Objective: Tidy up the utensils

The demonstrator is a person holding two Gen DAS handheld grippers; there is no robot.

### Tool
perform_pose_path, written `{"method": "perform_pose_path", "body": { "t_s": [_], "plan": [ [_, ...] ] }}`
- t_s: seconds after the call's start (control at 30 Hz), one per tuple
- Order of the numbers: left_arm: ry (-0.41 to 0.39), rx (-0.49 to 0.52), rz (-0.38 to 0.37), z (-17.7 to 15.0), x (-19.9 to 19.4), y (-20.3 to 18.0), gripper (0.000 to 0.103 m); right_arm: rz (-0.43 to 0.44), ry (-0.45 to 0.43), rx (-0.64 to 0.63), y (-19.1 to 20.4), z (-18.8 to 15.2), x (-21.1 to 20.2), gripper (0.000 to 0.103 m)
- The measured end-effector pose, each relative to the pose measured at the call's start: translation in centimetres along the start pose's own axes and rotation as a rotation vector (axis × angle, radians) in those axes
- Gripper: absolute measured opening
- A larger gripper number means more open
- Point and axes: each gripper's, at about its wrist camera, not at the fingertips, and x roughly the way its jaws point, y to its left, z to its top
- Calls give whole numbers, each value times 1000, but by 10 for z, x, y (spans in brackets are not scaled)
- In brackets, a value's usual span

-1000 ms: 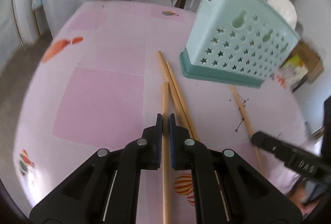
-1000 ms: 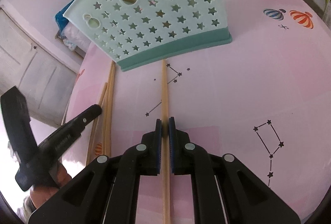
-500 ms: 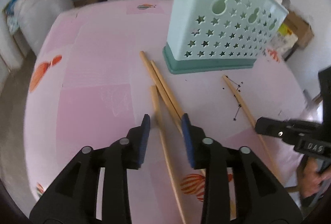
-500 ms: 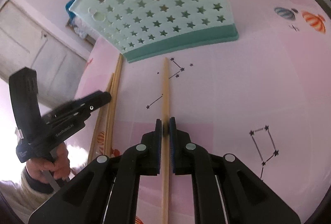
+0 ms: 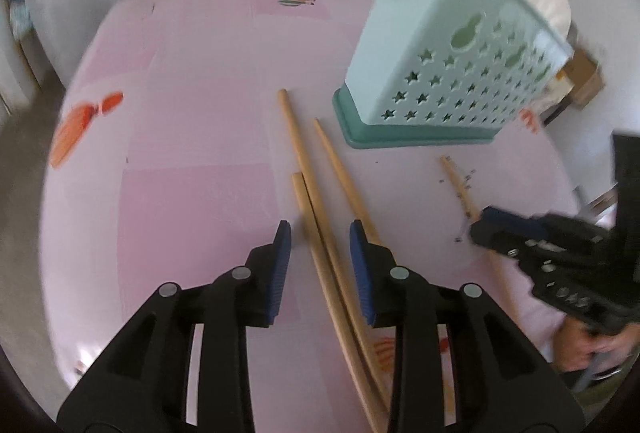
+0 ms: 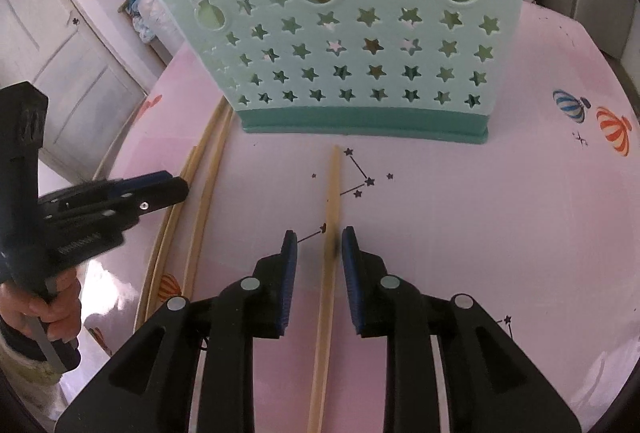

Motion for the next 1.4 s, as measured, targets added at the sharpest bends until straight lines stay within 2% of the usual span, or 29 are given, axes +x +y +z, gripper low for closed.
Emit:
{"method": "perform_pose_path", "body": {
  "t_s": [0.17, 0.23, 0.43, 0.67, 0.77, 0.83, 0.97, 1.07, 1.23, 1.4],
  "plan": [
    [-36, 9, 13, -6, -9, 6, 26, 4, -3, 32, -7, -4, -4, 23],
    [-27, 26, 51, -10, -4, 4, 24, -4, -6, 31, -5, -2, -1, 23],
    [-79, 122, 173, -15, 5, -13, 17, -22, -20, 24, -5, -5, -5, 23],
    [-106, 157, 253, -4, 16, -21, 17, -42, -43, -2, 0, 5, 4, 23],
    [-121, 130, 264, 2, 20, -20, 9, -99, -72, -56, 9, 8, 9, 18],
    [-122, 98, 253, 8, 22, -20, 5, -136, -83, -78, 13, 9, 11, 8],
    [-148, 27, 199, 12, 13, -12, 4, -78, -86, 0, 2, 12, 9, 7],
    [-193, 7, 153, 14, -10, -13, 4, -38, -134, 36, -7, 10, -5, 7],
    [-308, 38, 111, 11, -65, -25, 4, 19, -233, 92, -18, 4, -41, 7],
    [-468, 56, 24, 11, -132, -41, 4, 57, -323, 130, -27, -3, -76, 7]
  ]
}}
